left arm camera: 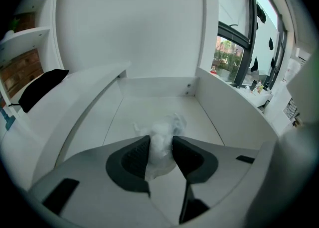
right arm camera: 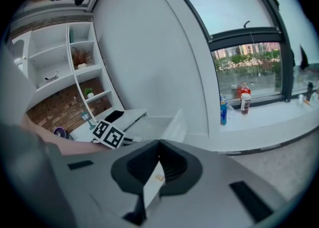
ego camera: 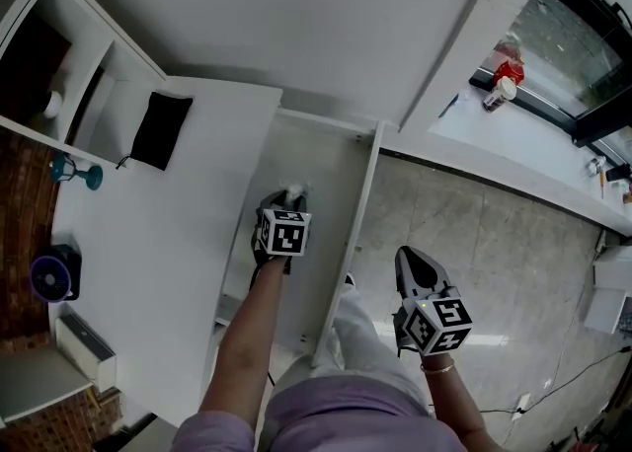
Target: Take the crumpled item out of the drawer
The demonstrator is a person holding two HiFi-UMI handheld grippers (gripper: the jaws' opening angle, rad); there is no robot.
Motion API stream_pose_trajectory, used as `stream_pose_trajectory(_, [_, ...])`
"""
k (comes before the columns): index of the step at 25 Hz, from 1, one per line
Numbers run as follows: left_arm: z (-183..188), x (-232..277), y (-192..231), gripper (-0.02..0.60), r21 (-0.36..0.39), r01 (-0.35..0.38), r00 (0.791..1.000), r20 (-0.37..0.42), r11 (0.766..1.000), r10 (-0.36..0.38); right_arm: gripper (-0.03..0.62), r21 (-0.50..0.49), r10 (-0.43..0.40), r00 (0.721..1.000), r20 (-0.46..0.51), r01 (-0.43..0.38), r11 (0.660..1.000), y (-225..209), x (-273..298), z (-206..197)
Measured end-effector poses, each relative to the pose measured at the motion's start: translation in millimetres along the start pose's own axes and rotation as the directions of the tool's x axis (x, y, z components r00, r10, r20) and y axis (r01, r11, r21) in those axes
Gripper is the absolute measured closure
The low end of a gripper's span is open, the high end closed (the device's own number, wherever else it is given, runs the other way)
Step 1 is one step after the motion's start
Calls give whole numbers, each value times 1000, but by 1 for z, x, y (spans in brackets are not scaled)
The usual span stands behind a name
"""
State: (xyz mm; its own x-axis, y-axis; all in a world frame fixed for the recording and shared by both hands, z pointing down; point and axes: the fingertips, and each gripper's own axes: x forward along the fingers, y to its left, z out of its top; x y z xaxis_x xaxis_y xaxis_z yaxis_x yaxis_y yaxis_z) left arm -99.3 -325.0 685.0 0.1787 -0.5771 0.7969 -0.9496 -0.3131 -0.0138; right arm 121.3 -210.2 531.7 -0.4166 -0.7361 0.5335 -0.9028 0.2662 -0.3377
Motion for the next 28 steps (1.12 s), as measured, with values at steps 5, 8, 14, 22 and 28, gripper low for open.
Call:
stream_pose_trajectory(5, [6, -27, 0, 436, -13, 4, 999, 48, 1000, -3, 591, -8, 15, 1000, 12, -15, 1000, 10, -2, 3])
stream_pose_trajectory(8, [9, -43, 0, 436, -15, 11, 997, 78, 1000, -10, 591, -11, 21, 1000, 23, -21, 1000, 15, -5, 4])
stream_pose_trajectory(14, [16, -82, -1, 436, -44, 25, 990, 143, 999, -18, 591, -28, 31, 999, 38, -30, 999, 29, -11, 6])
stream_pose_trajectory(22, [23, -130, -13, 436, -57, 47, 973, 227, 997, -33, 591, -50, 58, 996, 60, -55, 997, 49, -21, 6])
stream_pose_trajectory(28, [23, -165, -18, 437, -65, 69, 957, 285, 996, -48, 591, -77, 71, 994, 84, -65, 995, 63, -31, 12])
